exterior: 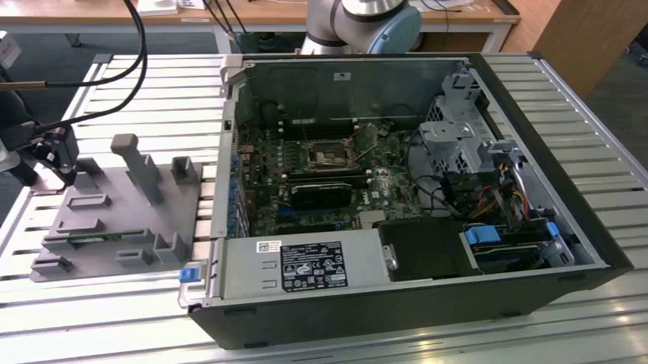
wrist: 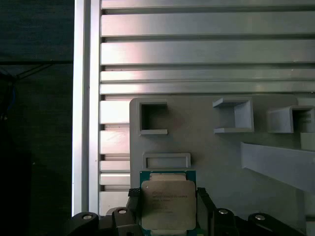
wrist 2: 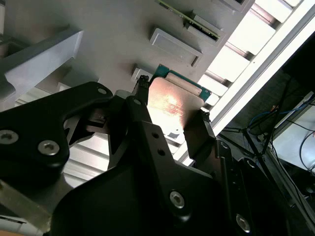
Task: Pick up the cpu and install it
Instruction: 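Pick up the cpu and move it towards the insertion slot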
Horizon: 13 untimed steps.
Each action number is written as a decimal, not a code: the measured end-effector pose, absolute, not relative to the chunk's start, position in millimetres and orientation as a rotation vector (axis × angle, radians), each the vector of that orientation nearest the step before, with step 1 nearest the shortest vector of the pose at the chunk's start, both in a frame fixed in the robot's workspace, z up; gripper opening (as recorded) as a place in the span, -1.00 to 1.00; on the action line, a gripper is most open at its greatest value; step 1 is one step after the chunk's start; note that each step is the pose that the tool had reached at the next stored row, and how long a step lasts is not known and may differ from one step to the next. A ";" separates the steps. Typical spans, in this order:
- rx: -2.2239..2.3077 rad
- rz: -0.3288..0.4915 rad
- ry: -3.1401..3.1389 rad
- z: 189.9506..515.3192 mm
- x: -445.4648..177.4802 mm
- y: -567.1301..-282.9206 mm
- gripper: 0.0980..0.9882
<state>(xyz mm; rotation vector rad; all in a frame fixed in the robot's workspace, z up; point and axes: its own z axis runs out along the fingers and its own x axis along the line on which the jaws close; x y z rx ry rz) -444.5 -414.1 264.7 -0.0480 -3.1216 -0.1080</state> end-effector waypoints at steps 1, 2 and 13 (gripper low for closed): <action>-0.048 -0.108 -3.122 265.3 -444.5 -414.1 -0.01; -0.048 -0.108 -3.122 265.7 -444.5 -414.1 -0.01; -0.048 -0.108 -3.121 271.1 -444.5 -414.0 -0.01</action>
